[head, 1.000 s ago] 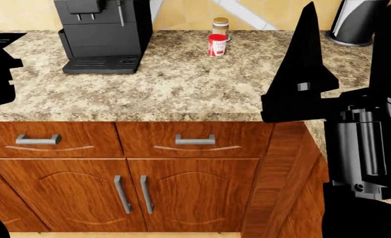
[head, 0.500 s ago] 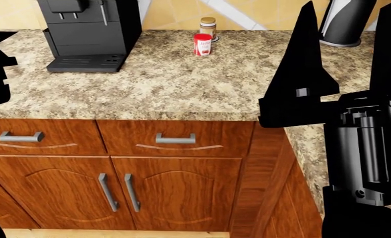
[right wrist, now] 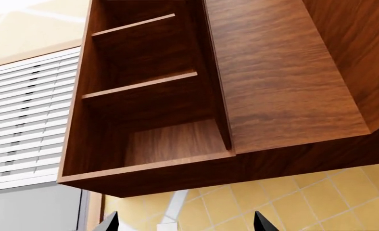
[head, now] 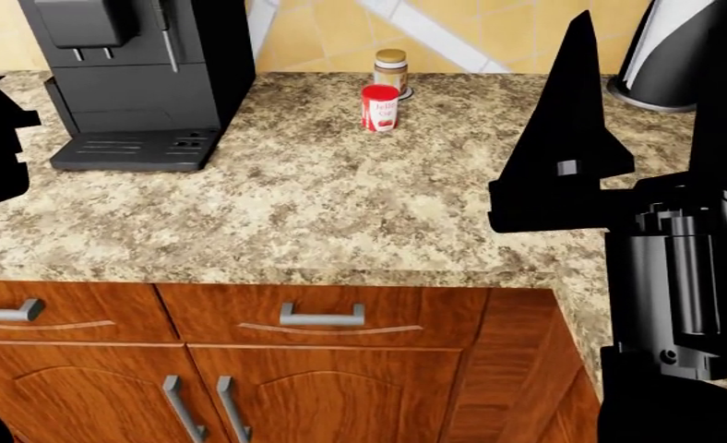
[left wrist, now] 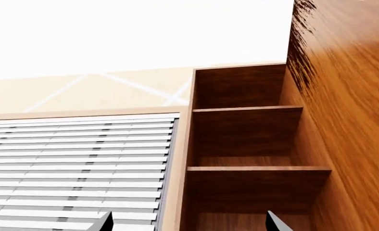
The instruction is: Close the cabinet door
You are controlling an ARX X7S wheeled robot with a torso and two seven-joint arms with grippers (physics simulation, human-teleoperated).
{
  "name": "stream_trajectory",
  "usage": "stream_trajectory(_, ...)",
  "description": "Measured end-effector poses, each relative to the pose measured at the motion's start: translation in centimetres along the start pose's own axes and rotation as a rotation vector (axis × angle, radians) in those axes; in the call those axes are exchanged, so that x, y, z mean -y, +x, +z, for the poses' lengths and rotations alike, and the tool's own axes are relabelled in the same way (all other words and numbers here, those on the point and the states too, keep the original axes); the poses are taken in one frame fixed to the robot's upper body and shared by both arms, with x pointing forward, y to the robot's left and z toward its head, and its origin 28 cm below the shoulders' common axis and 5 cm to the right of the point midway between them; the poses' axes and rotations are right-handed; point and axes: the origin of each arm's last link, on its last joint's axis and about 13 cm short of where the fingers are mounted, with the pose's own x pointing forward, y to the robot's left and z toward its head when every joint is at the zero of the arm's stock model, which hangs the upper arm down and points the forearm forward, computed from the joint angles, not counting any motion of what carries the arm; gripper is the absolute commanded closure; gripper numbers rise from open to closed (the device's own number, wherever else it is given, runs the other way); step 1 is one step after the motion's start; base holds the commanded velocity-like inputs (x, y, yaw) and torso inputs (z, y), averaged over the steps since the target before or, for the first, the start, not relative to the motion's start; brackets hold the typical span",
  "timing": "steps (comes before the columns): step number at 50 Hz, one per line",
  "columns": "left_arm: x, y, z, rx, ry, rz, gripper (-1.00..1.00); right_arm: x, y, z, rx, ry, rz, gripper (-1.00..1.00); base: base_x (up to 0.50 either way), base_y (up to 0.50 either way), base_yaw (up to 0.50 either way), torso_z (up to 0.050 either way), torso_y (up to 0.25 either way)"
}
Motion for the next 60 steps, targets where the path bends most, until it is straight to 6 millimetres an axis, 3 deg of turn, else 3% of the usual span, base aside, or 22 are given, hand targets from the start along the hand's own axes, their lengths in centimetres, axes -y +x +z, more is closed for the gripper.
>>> stream_trajectory(14,0.0,0.0,0.0,-0.001,0.002,-0.003,-1.00,0.2,-0.1,0.0,0.004,-0.001,-0.012,-1.00,0.50,0.01,0.00,0.000,0.000)
stream_trajectory(25,0.0,0.1,0.0,0.002,-0.041,0.012,-1.00,0.9,0.4,0.9,0.023,0.018,-0.077,-1.00,0.00,0.00,0.00,0.000,0.002)
stream_trajectory(41,-0.2,0.4,0.8,0.036,-0.143,0.054,-1.00,1.3,0.9,1.5,0.029,0.034,-0.128,-1.00,0.00,0.00,0.00,0.050,0.039)
stream_trajectory(60,-0.4,0.5,1.2,0.054,-0.182,0.078,-1.00,1.0,1.1,1.8,0.023,-0.017,-0.047,-1.00,0.06,0.00,0.00,0.042,0.033)
